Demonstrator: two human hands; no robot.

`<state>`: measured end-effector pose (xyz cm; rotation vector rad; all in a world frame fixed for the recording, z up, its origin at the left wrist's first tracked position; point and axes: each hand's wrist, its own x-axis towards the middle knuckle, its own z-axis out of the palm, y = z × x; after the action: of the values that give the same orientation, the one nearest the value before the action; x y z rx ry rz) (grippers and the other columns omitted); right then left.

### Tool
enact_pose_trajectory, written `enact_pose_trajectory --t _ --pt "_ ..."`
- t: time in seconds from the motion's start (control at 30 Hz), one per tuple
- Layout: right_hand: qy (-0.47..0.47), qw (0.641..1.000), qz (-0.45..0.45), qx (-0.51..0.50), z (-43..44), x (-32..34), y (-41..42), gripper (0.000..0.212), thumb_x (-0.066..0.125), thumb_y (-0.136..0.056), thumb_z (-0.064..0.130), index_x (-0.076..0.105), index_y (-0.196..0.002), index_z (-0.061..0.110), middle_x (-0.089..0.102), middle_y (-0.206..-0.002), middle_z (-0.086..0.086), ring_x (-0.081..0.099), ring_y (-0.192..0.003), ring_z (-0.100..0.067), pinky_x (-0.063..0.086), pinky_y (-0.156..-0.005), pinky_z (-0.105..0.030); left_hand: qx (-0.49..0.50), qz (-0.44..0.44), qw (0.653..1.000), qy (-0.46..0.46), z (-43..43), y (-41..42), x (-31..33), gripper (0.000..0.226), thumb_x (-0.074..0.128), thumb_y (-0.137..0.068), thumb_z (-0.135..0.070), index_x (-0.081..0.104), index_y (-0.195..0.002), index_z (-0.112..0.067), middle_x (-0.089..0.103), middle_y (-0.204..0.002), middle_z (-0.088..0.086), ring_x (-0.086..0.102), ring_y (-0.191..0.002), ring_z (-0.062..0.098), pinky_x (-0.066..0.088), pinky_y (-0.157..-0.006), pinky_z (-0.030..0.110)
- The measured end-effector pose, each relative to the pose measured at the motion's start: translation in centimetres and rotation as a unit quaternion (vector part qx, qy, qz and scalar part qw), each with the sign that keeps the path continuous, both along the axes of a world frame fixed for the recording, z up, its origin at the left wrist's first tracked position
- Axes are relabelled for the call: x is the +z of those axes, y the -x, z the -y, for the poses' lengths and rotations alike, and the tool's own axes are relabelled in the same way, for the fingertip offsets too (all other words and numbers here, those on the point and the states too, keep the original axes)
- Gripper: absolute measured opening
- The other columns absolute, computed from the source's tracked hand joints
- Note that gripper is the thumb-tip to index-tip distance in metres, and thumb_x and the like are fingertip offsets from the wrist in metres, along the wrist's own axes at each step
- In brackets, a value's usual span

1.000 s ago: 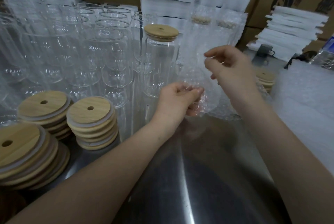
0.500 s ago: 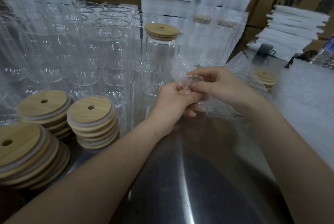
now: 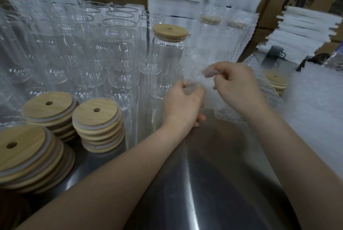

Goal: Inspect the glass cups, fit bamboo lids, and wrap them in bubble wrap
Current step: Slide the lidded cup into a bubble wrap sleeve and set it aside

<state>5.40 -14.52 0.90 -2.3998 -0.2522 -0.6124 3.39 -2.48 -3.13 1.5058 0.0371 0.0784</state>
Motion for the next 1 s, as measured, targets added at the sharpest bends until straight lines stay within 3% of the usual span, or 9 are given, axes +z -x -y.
enact_pose_trajectory --t 0.1,0.2,0.37,0.47,0.5,0.6,0.67,0.83,1.0 --pt "0.052 0.998 0.017 0.009 -0.4 -0.1 0.2 0.042 0.045 -0.085 -0.005 0.075 -0.108 0.012 0.073 -0.112 -0.001 0.055 -0.062 0.004 0.044 -0.068 -0.017 0.025 0.008 1.000 0.004 0.0 0.1 -0.2 0.012 0.056 -0.094 -0.023 0.054 -0.083 -0.026 0.070 -0.077 0.008 0.059 -0.036 0.019 0.033 -0.031 0.018" --pt "0.057 0.996 0.053 -0.039 -0.3 -0.1 0.1 0.043 0.044 -0.086 -0.006 0.076 -0.107 0.012 0.073 -0.112 -0.004 0.065 -0.088 -0.015 0.049 -0.081 -0.029 0.042 0.022 0.999 -0.020 -0.1 0.0 -0.4 0.022 0.043 -0.091 -0.007 0.055 -0.082 -0.023 0.069 -0.070 0.014 0.057 -0.035 0.021 0.034 -0.031 0.019" --pt "-0.036 0.987 0.102 -0.118 0.9 0.7 0.1 0.041 0.042 -0.086 -0.005 0.074 -0.095 0.018 0.072 -0.091 -0.001 0.054 -0.068 -0.007 0.041 -0.073 -0.023 0.035 0.024 0.997 -0.060 -0.3 0.3 -0.2 0.044 0.042 -0.088 -0.005 0.065 -0.120 -0.025 0.064 -0.053 0.009 0.054 -0.032 0.021 0.045 -0.031 0.029" --pt "-0.107 0.987 0.073 -0.100 0.6 1.3 0.4 0.042 0.041 -0.083 -0.004 0.071 -0.092 0.025 0.065 -0.080 0.009 0.053 -0.057 0.001 0.038 -0.058 -0.010 0.031 0.009 0.997 -0.065 -0.6 0.4 0.0 0.028 0.044 -0.091 -0.010 0.070 -0.093 -0.019 0.069 -0.064 0.009 0.055 -0.032 0.018 0.043 -0.029 0.027" --pt "-0.132 0.986 0.063 -0.079 0.1 1.7 0.5 0.041 0.043 -0.082 -0.001 0.070 -0.095 0.027 0.065 -0.084 0.013 0.056 -0.064 0.005 0.042 -0.059 -0.009 0.032 -0.001 0.998 -0.061 -0.7 0.3 0.1 0.025 0.046 -0.092 -0.013 0.067 -0.082 -0.019 0.070 -0.069 0.009 0.055 -0.032 0.017 0.039 -0.028 0.022" --pt "-0.158 0.986 0.053 0.011 -1.3 3.0 0.8 0.041 0.048 -0.081 0.014 0.062 -0.116 0.031 0.061 -0.115 0.012 0.056 -0.109 -0.003 0.047 -0.092 -0.022 0.032 -0.020 0.998 -0.044 -1.0 0.1 0.1 0.025 0.052 -0.091 -0.017 0.059 -0.067 -0.016 0.072 -0.078 0.011 0.057 -0.032 0.019 0.028 -0.029 0.014" --pt "-0.151 0.986 0.016 0.073 -2.5 4.0 0.4 0.048 0.056 -0.086 0.021 0.051 -0.132 0.033 0.052 -0.124 0.012 0.049 -0.121 -0.006 0.044 -0.095 -0.023 0.028 -0.023 0.999 -0.032 -1.1 0.0 0.2 0.023 0.056 -0.089 -0.020 0.057 -0.067 -0.014 0.072 -0.073 0.007 0.058 -0.033 0.021 0.028 -0.030 0.013" --pt "-0.019 0.990 -0.080 0.114 -5.6 4.5 -2.1 0.091 0.075 -0.079 0.054 0.024 -0.151 0.033 0.042 -0.146 0.007 0.042 -0.131 -0.012 0.034 -0.094 -0.022 -0.003 -0.033 0.999 -0.024 -1.1 -0.1 0.3 0.026 0.052 -0.095 -0.035 0.059 -0.079 -0.016 0.071 -0.061 0.005 0.056 -0.033 0.023 0.029 -0.030 0.014" --pt "-0.035 0.994 -0.051 0.092 -7.3 3.2 -3.5 0.090 0.084 -0.069 0.051 0.039 -0.143 0.027 0.055 -0.116 0.009 0.057 -0.107 -0.013 0.045 -0.087 -0.024 -0.014 -0.029 0.999 -0.028 -1.2 -0.1 0.3 0.035 0.049 -0.097 -0.046 0.059 -0.083 -0.015 0.071 -0.060 0.006 0.058 -0.034 0.024 0.029 -0.031 0.013"
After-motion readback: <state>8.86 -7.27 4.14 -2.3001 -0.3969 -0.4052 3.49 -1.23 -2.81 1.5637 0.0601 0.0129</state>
